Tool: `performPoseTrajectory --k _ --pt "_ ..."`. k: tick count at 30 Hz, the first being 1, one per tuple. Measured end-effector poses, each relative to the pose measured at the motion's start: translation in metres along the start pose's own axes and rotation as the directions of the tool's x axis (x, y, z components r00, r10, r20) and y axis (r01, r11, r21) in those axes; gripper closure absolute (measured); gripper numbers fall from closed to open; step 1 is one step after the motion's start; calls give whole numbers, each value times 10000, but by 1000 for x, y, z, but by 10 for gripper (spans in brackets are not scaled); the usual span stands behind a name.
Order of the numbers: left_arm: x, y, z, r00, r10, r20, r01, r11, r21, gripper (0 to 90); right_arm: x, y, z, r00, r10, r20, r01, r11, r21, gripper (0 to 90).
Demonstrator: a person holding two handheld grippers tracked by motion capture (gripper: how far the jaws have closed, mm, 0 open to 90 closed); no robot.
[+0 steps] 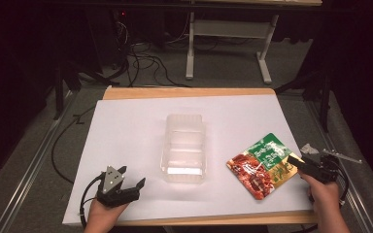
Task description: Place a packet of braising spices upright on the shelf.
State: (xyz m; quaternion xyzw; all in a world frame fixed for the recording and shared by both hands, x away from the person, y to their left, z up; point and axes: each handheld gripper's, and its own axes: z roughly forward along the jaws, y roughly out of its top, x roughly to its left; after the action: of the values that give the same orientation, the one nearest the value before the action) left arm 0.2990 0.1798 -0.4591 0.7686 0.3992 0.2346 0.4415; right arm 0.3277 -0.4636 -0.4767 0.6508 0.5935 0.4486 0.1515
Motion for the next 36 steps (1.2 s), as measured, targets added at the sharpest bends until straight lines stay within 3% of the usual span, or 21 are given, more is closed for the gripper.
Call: performPoseTrajectory --k 4,11,24,36 --pt "-1 0 1 10000 68 23 -68 10000 37 222 3 -1 -2 9996 -247 -121 244 9994 -231 248" --pt "-2 0 2 9998 178 84 -179 9998 117 222 6 -1 -2 9982 -113 -597 87 9991 -420 269" --pt "-4 0 4 9993 318 190 -323 9992 225 223 18 -3 6 9896 -88 -1436 81 10000 -57 279" --pt "-6 -1 6 9986 431 292 -440 9985 325 224 16 -3 13 9895 419 -1384 -342 9978 577 273"
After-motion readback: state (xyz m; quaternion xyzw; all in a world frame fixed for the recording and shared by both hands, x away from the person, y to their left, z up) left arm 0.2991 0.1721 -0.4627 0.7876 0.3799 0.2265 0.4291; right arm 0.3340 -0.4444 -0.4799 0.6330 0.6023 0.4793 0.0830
